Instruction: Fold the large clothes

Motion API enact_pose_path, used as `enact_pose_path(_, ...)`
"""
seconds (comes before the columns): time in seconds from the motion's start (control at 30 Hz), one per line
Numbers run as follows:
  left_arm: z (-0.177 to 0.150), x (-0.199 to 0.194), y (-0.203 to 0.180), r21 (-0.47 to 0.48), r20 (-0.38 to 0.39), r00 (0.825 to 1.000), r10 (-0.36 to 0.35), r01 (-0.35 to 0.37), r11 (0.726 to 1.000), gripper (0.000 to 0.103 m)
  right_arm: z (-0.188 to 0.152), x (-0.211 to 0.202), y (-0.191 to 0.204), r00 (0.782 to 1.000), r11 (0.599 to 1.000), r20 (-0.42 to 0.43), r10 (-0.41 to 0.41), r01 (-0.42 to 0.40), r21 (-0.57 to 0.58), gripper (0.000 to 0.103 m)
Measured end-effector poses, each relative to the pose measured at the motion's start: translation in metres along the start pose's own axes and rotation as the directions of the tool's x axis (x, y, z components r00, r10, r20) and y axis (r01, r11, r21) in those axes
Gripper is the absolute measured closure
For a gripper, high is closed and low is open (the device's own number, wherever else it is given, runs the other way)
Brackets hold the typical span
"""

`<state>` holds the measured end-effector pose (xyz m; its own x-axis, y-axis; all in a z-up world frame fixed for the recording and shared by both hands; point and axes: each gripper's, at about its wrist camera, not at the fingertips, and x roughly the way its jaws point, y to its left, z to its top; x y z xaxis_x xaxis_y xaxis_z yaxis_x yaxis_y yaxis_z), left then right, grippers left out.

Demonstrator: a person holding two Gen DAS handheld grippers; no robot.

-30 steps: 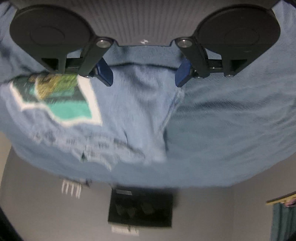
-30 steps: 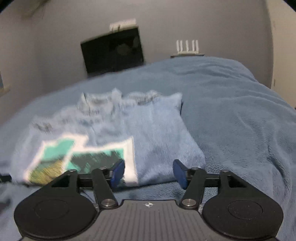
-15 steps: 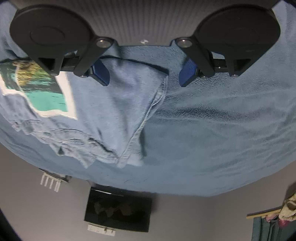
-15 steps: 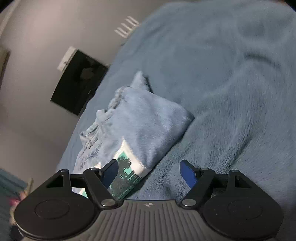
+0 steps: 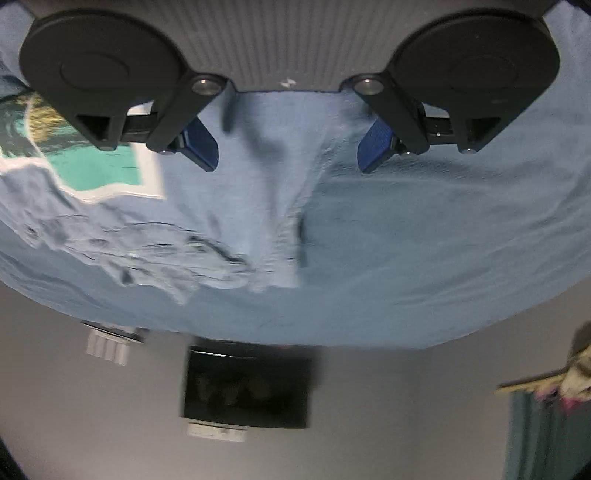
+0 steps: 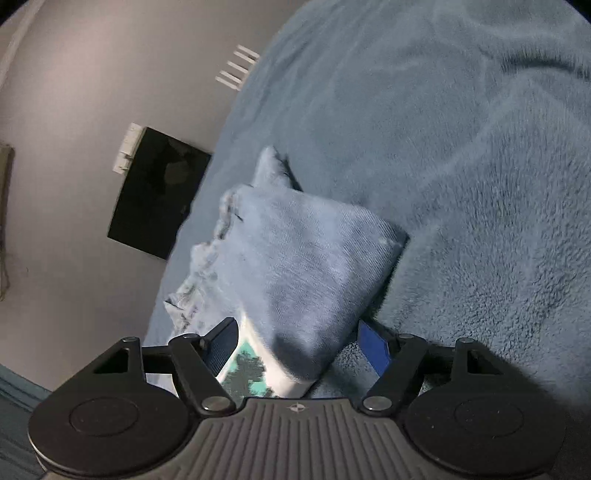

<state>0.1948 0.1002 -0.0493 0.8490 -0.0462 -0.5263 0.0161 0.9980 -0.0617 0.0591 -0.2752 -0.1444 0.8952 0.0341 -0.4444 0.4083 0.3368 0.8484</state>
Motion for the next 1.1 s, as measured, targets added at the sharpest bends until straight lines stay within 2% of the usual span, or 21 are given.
enact_pose_path(0.13,-0.008,0.026,-0.019,0.103,-0.08,0.996,-0.025,0.033,0.994,0.02,0.004,0.008,0.0,0.999,0.999,0.038,0.02,-0.022,0.034,0.029)
enact_pose_path(0.2,-0.012,0.033,-0.023,0.134,-0.083,0.997,-0.012,0.023,0.991,0.017,0.009,0.012,0.0,0.998,0.998,0.051,0.028,-0.031,0.054,0.029)
enact_pose_path(0.4,-0.013,0.037,-0.019,0.102,-0.088,0.996,-0.026,0.035,0.994,0.015,0.014,0.023,-0.007,0.997,0.998,0.073,0.013,-0.018,0.068,0.032)
enact_pose_path(0.47,-0.012,0.033,-0.019,0.098,-0.092,0.995,-0.028,0.037,0.995,0.015,0.009,0.025,0.0,0.997,0.999,0.068,0.021,-0.023,0.031,0.03)
enact_pose_path(0.6,-0.011,0.035,-0.02,0.1,-0.092,0.995,-0.027,0.036,0.994,0.015,0.012,0.025,0.016,0.989,0.994,0.105,0.107,-0.108,0.005,0.029)
enact_pose_path(0.7,-0.008,0.029,-0.023,0.082,-0.048,0.999,-0.026,0.03,0.996,0.015,0.019,0.035,0.006,0.984,0.986,0.125,0.124,-0.136,0.092,0.029)
enact_pose_path(0.8,-0.001,0.018,-0.036,0.049,0.036,0.993,-0.113,0.111,0.993,0.015,0.014,0.047,0.0,0.984,0.977,0.098,0.15,-0.163,0.135,0.032)
enact_pose_path(0.87,0.001,0.017,-0.058,0.089,0.057,0.985,-0.165,0.16,0.983,0.015,0.012,0.052,0.009,0.984,0.979,0.077,0.162,-0.17,0.111,0.032)
enact_pose_path(1.0,-0.008,0.025,-0.097,0.167,0.013,0.969,-0.247,0.242,0.956,0.015,0.014,0.057,0.008,0.981,0.972,0.08,0.178,-0.188,0.138,0.032)
enact_pose_path(1.07,-0.016,0.027,-0.11,0.22,-0.005,0.958,-0.288,0.282,0.934,0.015,0.014,0.059,0.004,0.979,0.968,0.082,0.187,-0.198,0.155,0.032)
enact_pose_path(1.1,-0.02,0.028,-0.117,0.266,-0.014,0.958,-0.288,0.281,0.922,0.015,0.012,0.06,0.004,0.979,0.969,0.082,0.185,-0.196,0.153,0.032)
